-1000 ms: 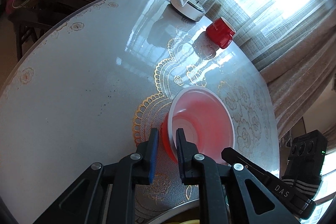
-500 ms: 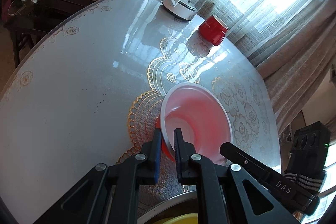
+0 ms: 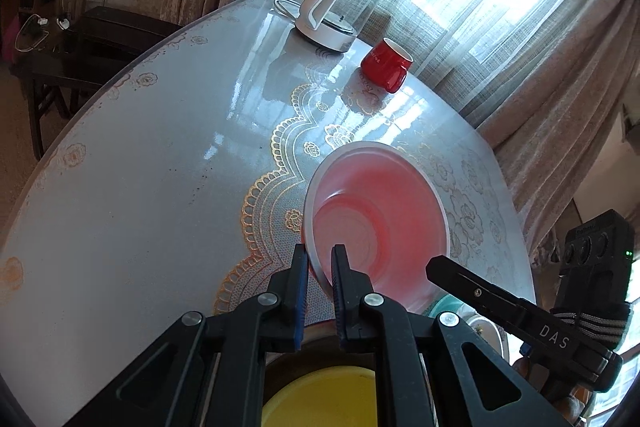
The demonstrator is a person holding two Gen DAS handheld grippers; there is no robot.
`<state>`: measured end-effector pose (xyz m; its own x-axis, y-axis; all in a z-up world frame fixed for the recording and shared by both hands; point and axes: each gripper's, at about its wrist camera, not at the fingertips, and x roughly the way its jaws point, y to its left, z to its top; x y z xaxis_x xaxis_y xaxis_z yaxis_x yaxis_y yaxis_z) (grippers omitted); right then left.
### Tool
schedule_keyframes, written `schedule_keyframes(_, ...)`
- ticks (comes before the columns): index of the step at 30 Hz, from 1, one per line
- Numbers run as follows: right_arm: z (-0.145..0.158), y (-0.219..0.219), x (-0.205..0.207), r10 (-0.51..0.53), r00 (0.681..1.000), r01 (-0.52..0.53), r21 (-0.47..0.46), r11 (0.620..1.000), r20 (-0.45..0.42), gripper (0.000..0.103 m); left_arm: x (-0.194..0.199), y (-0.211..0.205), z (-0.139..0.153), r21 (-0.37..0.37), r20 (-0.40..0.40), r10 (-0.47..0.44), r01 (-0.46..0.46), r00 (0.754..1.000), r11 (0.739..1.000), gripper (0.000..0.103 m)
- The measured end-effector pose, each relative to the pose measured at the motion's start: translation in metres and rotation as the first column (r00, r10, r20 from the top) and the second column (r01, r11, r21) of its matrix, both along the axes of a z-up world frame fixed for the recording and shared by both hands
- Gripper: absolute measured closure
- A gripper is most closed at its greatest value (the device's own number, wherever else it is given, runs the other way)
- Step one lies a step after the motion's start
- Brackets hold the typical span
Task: Organize plates and bowls
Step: 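Lift the pink-red bowl and lower it into the yellow bowl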
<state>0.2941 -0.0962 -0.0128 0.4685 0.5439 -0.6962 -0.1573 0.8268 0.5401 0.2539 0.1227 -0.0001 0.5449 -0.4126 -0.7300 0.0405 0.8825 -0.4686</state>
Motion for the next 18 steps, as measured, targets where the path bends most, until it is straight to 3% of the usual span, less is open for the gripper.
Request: schedule_keyframes(18, 0.027, 0.001, -0.051, 0.061, 0.995, -0.062, 0.019, 0.998, 0.074, 0.087, -0.074, 0.008, 0.032, -0.008, 0.101, -0.007, 0.008, 0.995, 1.0, 0.092)
